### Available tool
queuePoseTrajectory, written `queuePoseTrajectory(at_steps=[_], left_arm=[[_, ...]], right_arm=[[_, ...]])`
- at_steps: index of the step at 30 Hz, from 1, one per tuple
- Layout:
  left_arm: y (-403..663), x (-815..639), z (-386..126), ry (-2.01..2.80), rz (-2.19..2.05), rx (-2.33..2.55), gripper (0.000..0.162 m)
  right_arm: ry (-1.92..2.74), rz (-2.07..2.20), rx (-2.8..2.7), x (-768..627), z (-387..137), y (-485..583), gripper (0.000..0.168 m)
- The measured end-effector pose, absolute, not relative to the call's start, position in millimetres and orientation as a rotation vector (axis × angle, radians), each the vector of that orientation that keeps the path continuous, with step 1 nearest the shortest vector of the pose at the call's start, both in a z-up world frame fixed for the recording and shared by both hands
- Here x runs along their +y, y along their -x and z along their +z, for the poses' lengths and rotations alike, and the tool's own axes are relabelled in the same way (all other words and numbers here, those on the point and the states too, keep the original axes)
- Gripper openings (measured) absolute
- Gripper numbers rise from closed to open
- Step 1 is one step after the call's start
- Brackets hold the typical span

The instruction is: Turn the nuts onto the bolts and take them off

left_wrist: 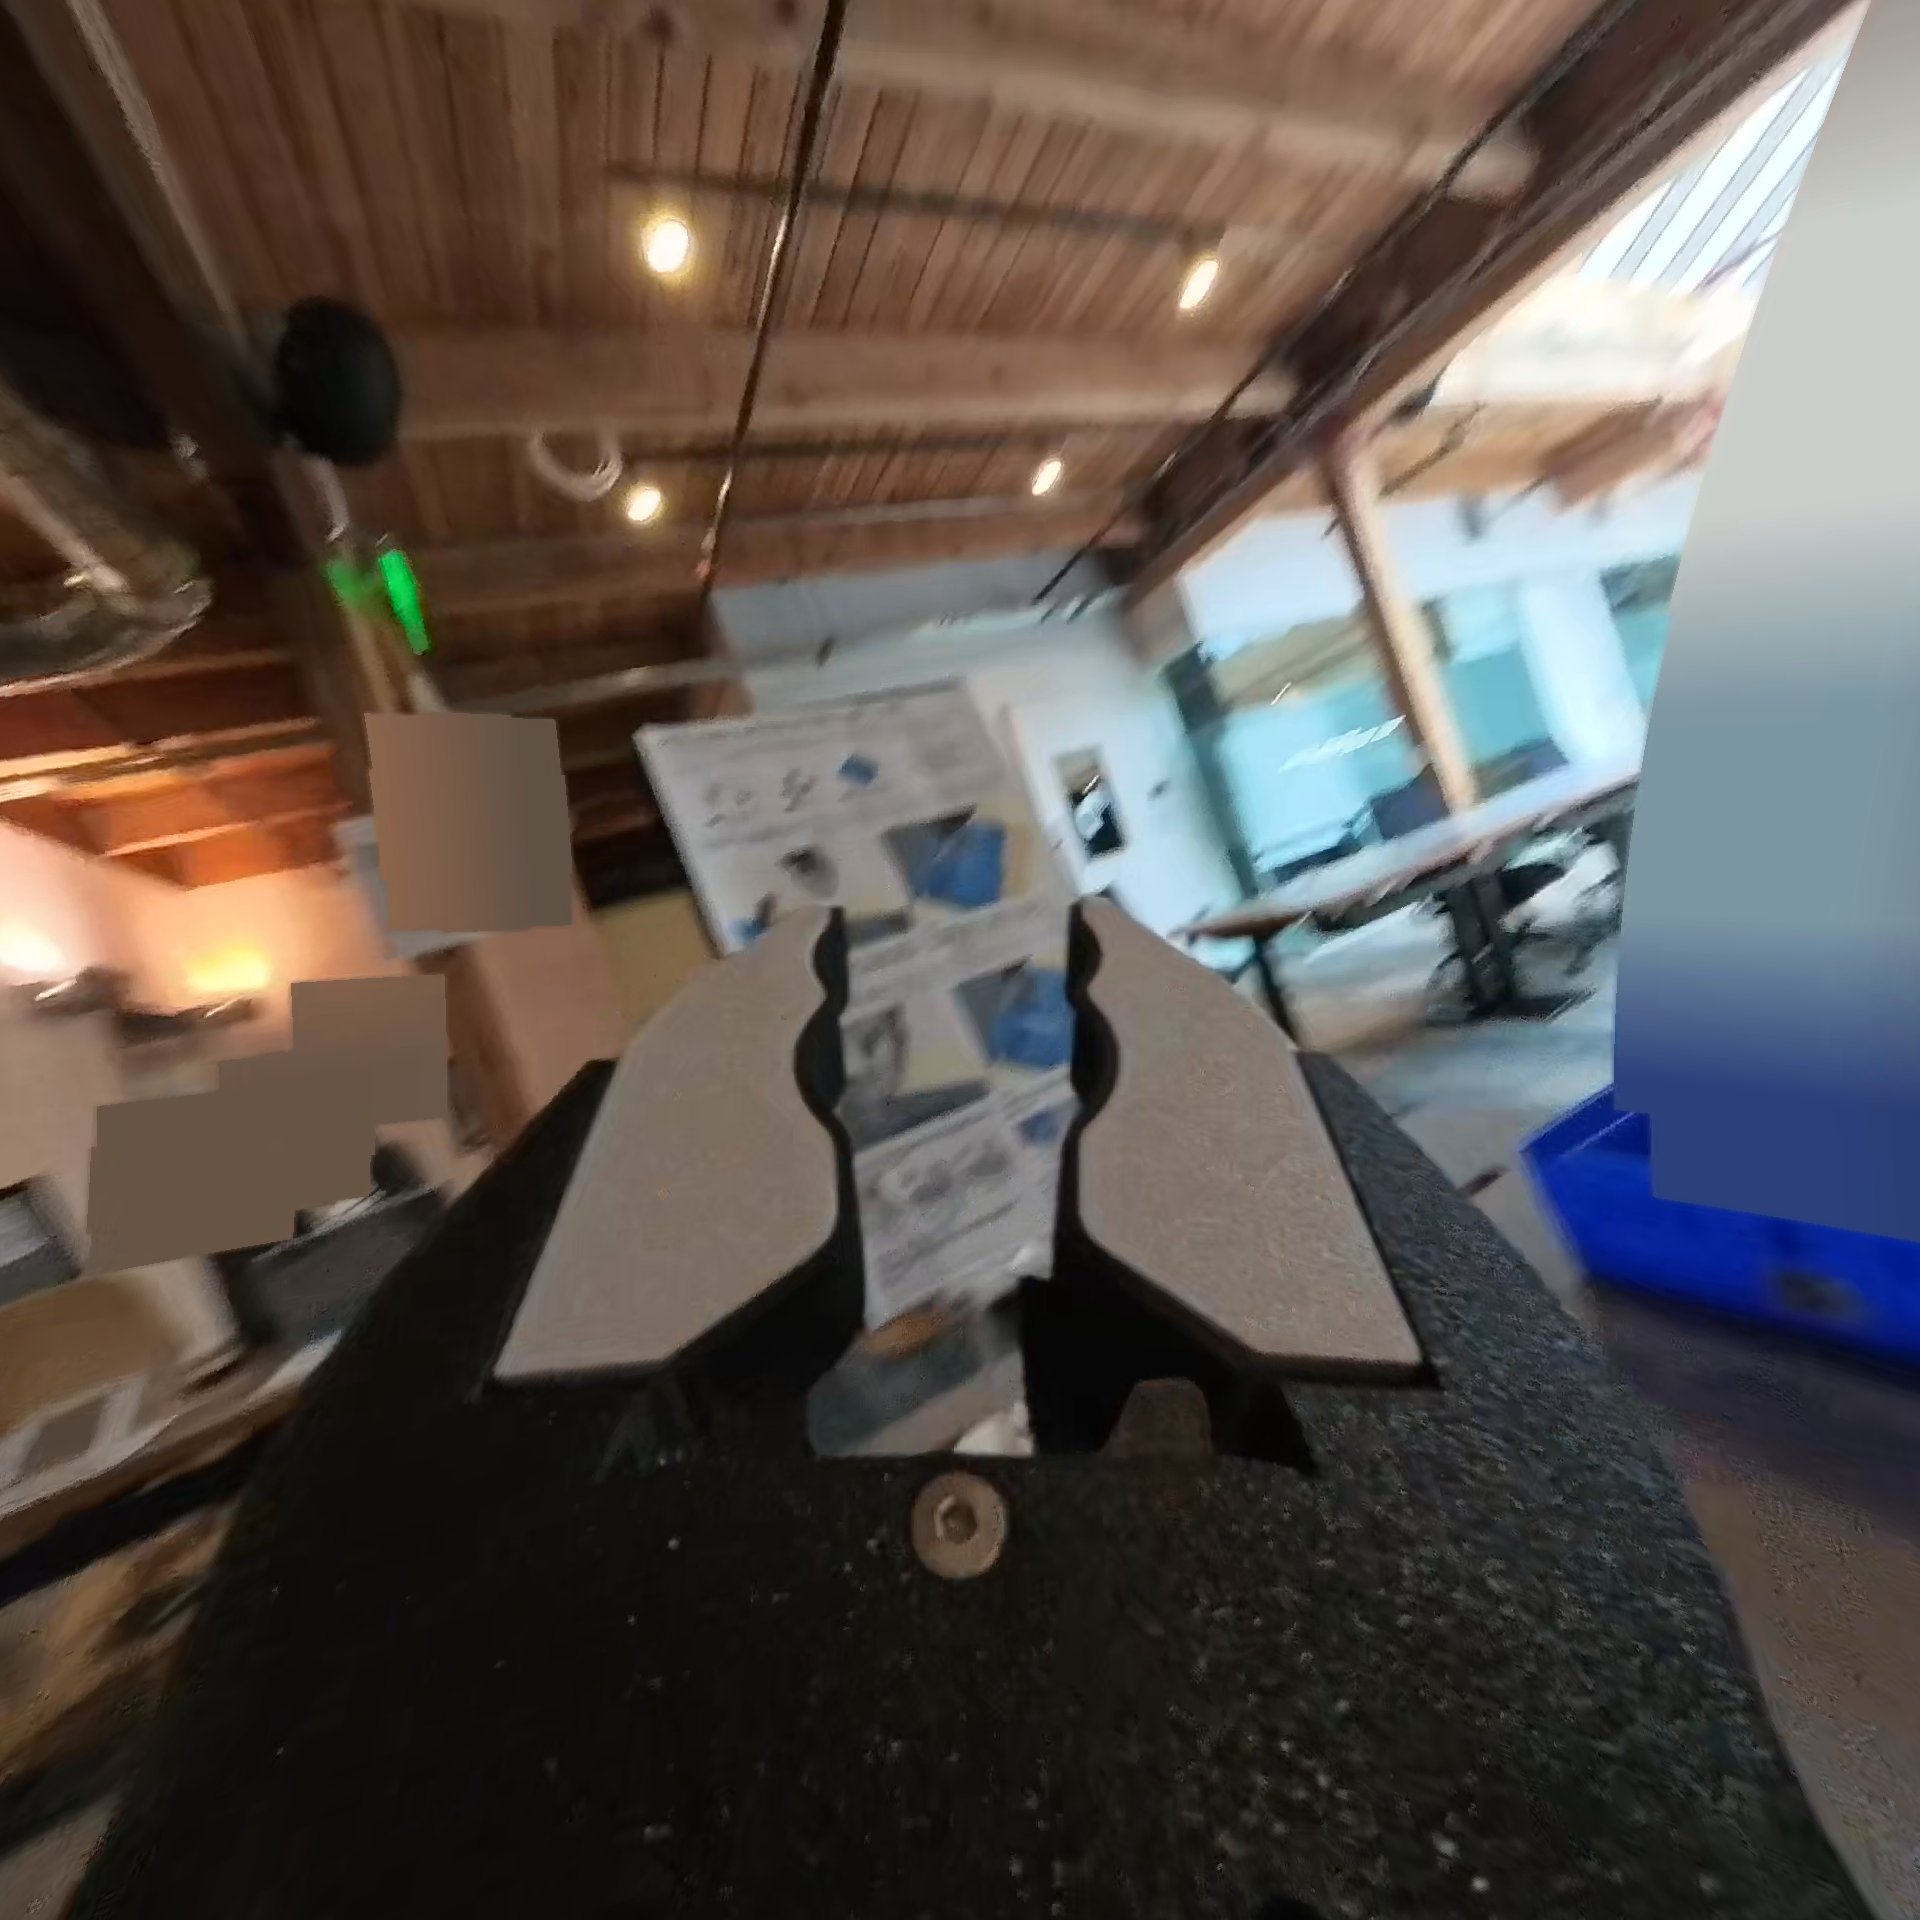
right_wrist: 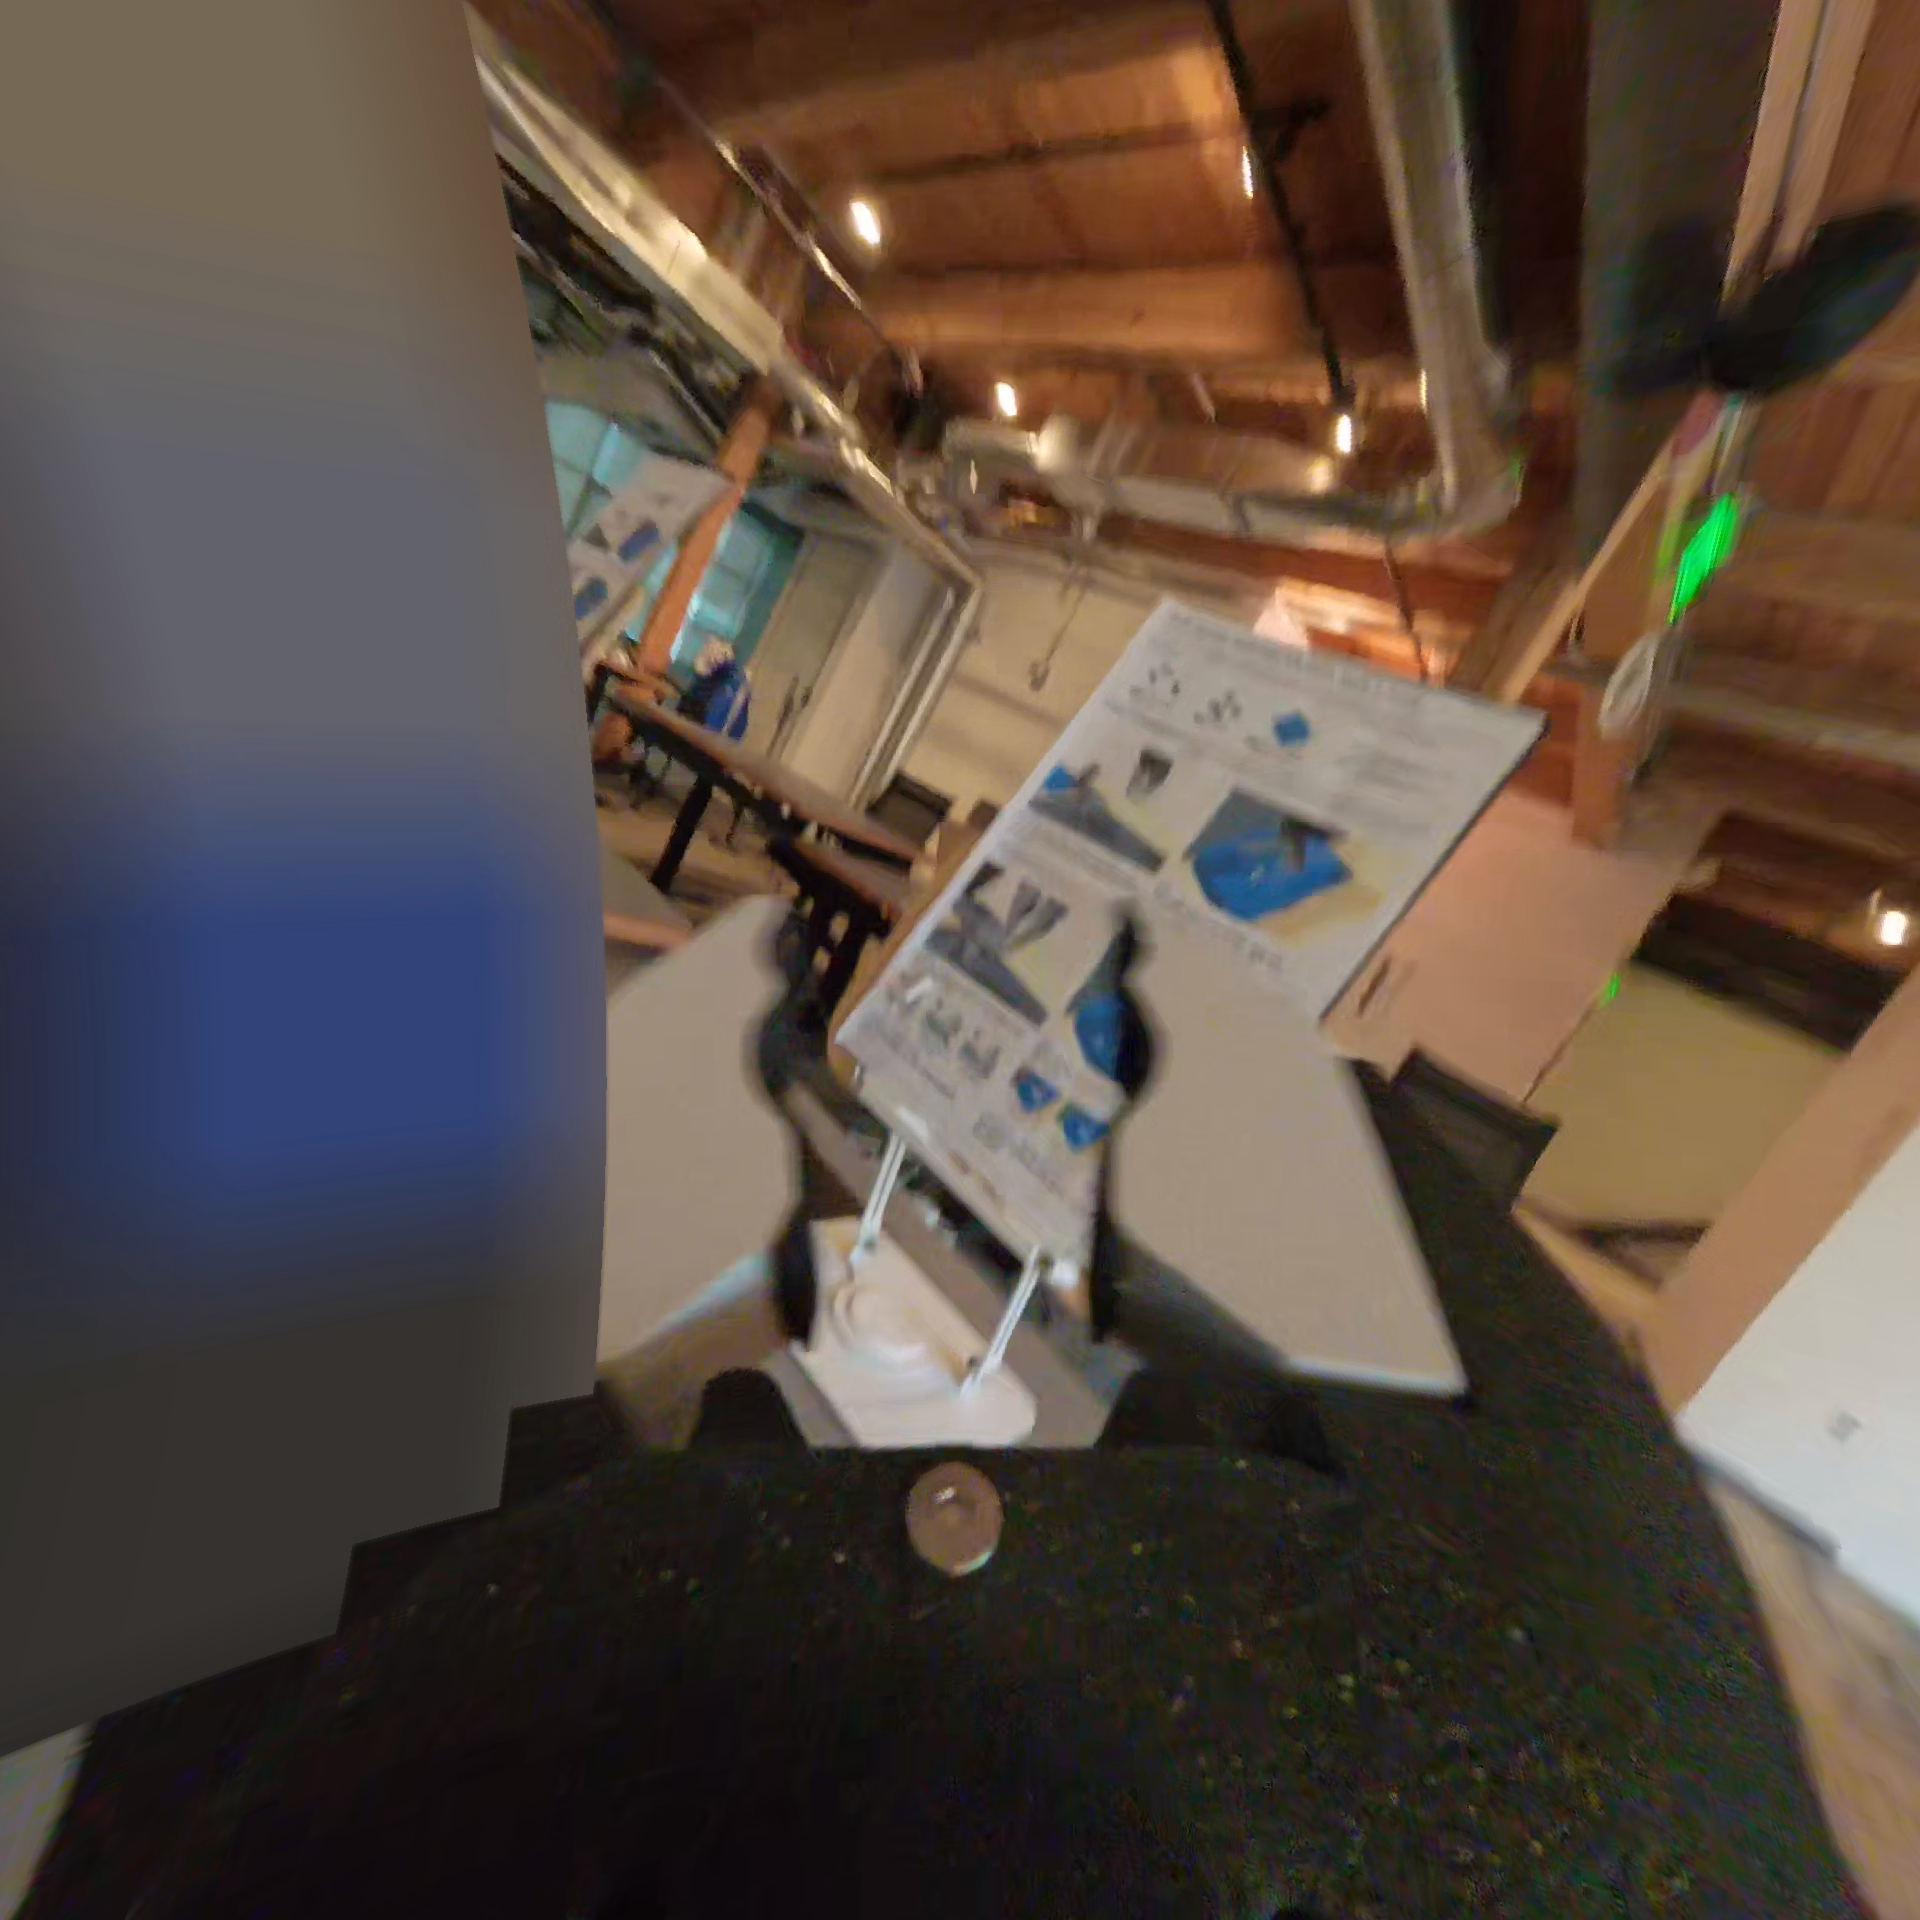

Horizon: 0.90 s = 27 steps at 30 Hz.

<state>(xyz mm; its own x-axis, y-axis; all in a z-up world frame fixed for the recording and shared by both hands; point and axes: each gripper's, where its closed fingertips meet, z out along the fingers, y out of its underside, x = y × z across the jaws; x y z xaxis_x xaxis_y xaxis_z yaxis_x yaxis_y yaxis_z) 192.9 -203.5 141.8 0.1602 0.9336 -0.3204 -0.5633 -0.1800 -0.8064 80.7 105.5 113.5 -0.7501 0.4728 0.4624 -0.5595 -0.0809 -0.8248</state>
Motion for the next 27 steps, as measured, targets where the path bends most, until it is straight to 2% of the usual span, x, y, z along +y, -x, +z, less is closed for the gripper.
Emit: queuePoseTrajectory(at_steps=[1, 2, 3, 5, 7, 8, 13, 21, 27], left_arm=[[-194, -219, 137, 1.106, 1.469, -0.543, 0.029], [-195, -238, 132, 1.144, 1.508, -0.640, 0.025], [-198, -258, 128, 1.162, 1.551, -0.734, 0.020], [-205, -301, 117, 1.208, 1.577, -0.949, 0.018], [-211, -342, 99, 1.287, 1.566, -1.175, 0.034], [-213, -361, 88, 1.341, 1.558, -1.267, 0.035], [-216, -436, 10, 1.666, 1.359, -1.678, 0.036], [-194, -485, -105, 1.933, 0.947, -1.952, 0.046], [-186, -506, -172, 1.995, 0.692, -2.105, 0.045]], right_arm=[[-0.028, 1.879, -1.585, 100, 107, -70, 0.088], [0.028, 1.854, -1.664, 95, 99, -61, 0.102], [0.062, 1.824, -1.702, 93, 94, -54, 0.097], [0.169, 1.766, -1.736, 94, 87, -39, 0.068], [0.289, 1.712, -1.833, 94, 74, -26, 0.054], [0.328, 1.676, -1.902, 94, 64, -22, 0.052], [0.394, 1.455, -2.069, 95, 25, -4, 0.051], [0.390, 1.393, -2.142, 96, 10, 0, 0.051], [0.416, 1.349, -2.185, 105, 0, 3, 0.051]])
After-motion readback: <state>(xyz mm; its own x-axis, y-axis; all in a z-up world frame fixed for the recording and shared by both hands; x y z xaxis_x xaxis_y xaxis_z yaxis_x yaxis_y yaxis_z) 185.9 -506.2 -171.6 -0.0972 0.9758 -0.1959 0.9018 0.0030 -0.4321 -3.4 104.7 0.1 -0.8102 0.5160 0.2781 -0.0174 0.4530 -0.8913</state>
